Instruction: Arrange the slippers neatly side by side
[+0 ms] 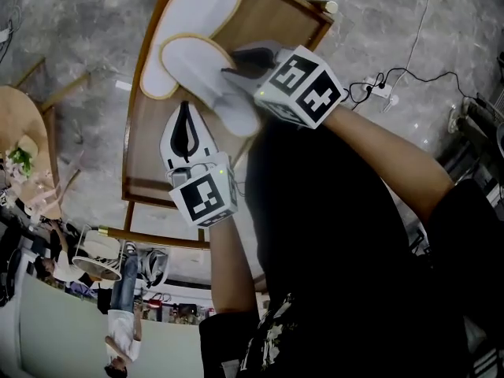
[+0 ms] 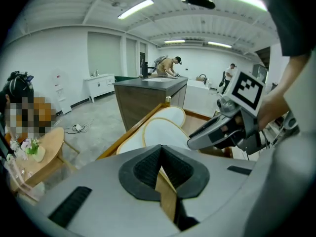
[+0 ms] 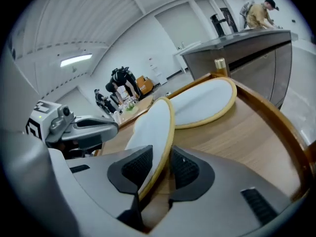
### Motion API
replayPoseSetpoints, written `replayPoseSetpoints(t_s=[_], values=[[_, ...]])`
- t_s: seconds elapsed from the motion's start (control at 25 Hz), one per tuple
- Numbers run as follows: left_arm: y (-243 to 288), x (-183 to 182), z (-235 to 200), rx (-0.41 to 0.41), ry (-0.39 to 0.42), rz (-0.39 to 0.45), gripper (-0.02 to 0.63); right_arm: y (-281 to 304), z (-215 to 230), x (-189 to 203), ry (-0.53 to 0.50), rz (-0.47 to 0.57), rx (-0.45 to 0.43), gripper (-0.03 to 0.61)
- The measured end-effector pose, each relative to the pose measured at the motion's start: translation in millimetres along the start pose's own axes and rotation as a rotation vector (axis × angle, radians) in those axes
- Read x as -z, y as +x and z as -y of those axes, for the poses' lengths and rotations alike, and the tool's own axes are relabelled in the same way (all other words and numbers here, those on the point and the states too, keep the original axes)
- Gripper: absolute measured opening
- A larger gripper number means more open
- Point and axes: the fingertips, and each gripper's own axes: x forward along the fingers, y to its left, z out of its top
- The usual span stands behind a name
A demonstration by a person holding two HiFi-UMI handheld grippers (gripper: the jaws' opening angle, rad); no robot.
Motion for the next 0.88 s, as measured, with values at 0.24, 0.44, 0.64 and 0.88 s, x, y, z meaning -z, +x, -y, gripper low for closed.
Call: replayPoseSetpoints(t_s=[0.24, 0.44, 0.64, 0.88], values=[[0.2, -4.5, 2.0, 0.038, 0.051, 0.016, 0.002, -0.3, -2.5, 1.2, 0.165, 0.034, -0.071, 0.058], [11.3, -13.7, -0.6, 0.058, 0.096, 0.017, 0.002, -36.0, 1.7, -1.0, 0.139, 0.140, 0.046, 0.051], [30.5, -38.2, 6.3, 0.082, 0.144, 0.049, 0.003, -70.9, 9.3, 4.7, 0.161, 0.257, 0.162, 0.048], [57.9, -65.4, 15.3, 0.128, 0.207, 0.056, 0.085, -90.5, 19.2, 10.8, 0.209, 0.344, 0.210, 0.046]])
